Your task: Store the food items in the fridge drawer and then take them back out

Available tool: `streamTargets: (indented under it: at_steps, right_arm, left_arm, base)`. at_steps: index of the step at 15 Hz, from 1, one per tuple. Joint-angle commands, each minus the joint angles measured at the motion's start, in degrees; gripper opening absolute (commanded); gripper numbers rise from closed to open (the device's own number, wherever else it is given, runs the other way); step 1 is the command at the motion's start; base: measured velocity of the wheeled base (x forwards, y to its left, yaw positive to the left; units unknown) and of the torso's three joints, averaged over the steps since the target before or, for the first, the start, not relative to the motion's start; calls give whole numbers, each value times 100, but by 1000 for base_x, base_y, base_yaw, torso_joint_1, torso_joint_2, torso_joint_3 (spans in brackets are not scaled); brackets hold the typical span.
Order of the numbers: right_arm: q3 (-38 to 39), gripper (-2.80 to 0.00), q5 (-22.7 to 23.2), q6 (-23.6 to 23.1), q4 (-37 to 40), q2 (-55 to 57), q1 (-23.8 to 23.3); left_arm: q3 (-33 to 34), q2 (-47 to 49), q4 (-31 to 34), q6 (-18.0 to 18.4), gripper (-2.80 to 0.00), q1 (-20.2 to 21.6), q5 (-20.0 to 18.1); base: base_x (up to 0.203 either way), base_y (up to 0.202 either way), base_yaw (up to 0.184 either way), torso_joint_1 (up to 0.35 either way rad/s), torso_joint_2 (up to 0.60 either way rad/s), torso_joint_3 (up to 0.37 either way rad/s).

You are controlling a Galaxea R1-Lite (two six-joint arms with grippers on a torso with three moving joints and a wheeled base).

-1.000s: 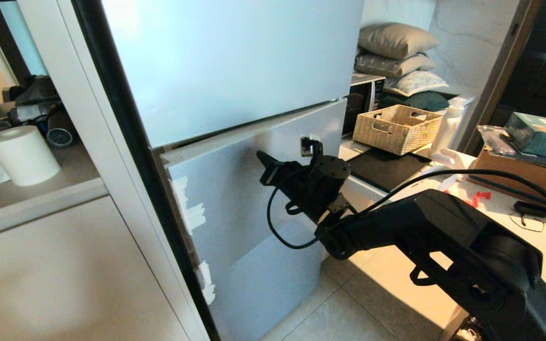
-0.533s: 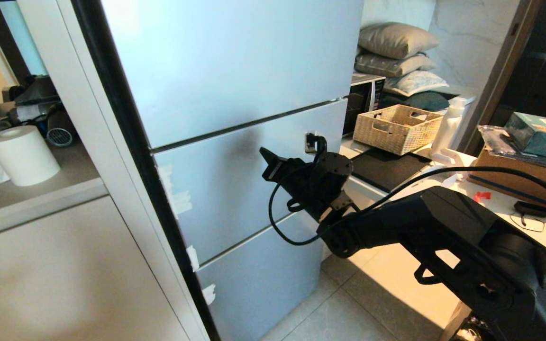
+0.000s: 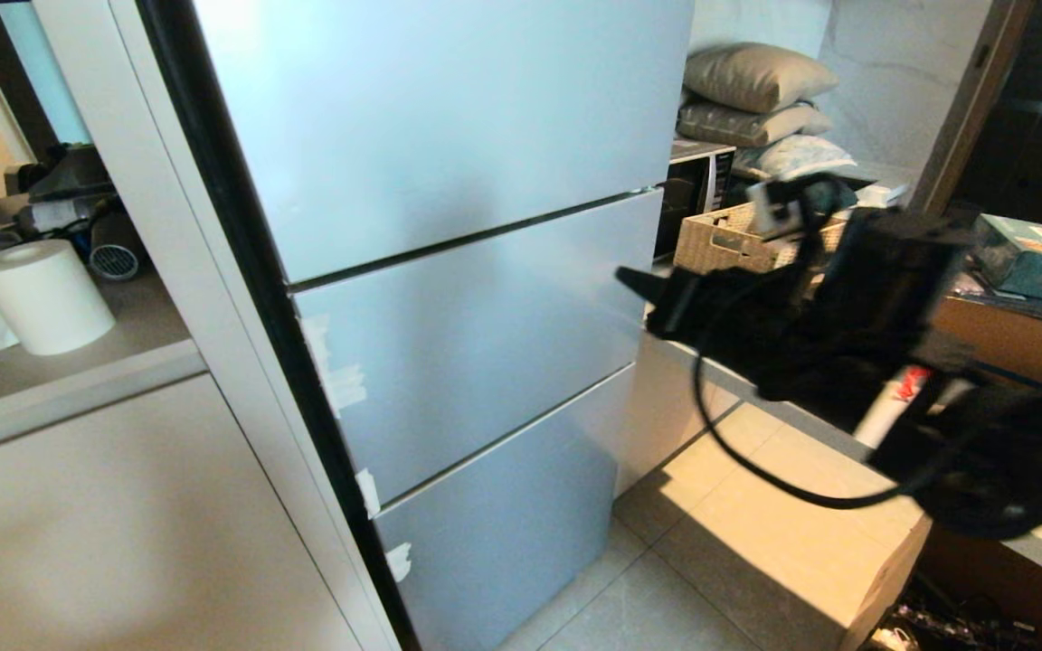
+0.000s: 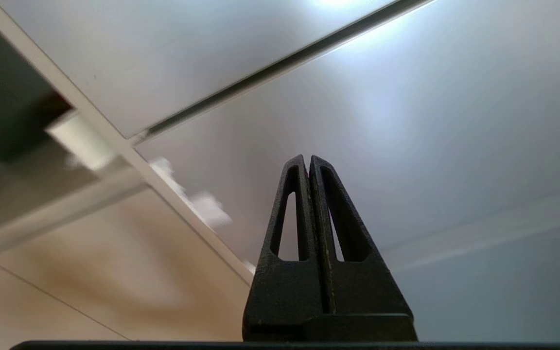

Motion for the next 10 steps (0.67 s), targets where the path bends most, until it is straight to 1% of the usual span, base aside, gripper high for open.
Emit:
streamTargets:
  at_steps: [1, 2, 4, 6, 7, 8, 9, 10]
  right_arm:
    - [1293, -280, 5, -223, 1512, -3155, -608]
    - [1826, -280, 3, -424, 2093, -4004, -926]
    - [3149, -280, -5, -997, 3057, -5547, -1684]
    - [4323, -280, -32, -1485, 3706, -6676, -2264]
    - [4808, -280, -42, -1703, 3914, -7221, -2501]
    - [5190, -280, -50, -1864, 4104, -7635, -2678]
    - [5392, -280, -70, -1985, 4383, -8157, -2788]
    - [5411, -280, -114, -2090, 4642, -8573, -2886]
  left_arm:
    - [9, -11, -3, -6, -280, -4, 0]
    - [9, -11, -4, -6, -280, -4, 0]
    - [9, -11, -4, -6, -280, -4, 0]
    - [9, -11, -4, 3, -280, -4, 0]
    - [9, -19, -4, -5, -280, -4, 0]
    - [9, -11, -4, 3, -280, -4, 0]
    - [9, -11, -4, 3, -280, -4, 0]
    - [9, -20, -4, -6, -280, -4, 0]
  base:
    - [0, 0, 0, 0, 0, 0]
    - [0, 0, 0, 0, 0, 0]
    - [0, 0, 0, 0, 0, 0]
    - [0, 0, 0, 0, 0, 0]
    - [0, 0, 0, 0, 0, 0]
    - [0, 0, 0, 0, 0, 0]
    - [0, 0, 0, 0, 0, 0]
    - [0, 0, 0, 0, 0, 0]
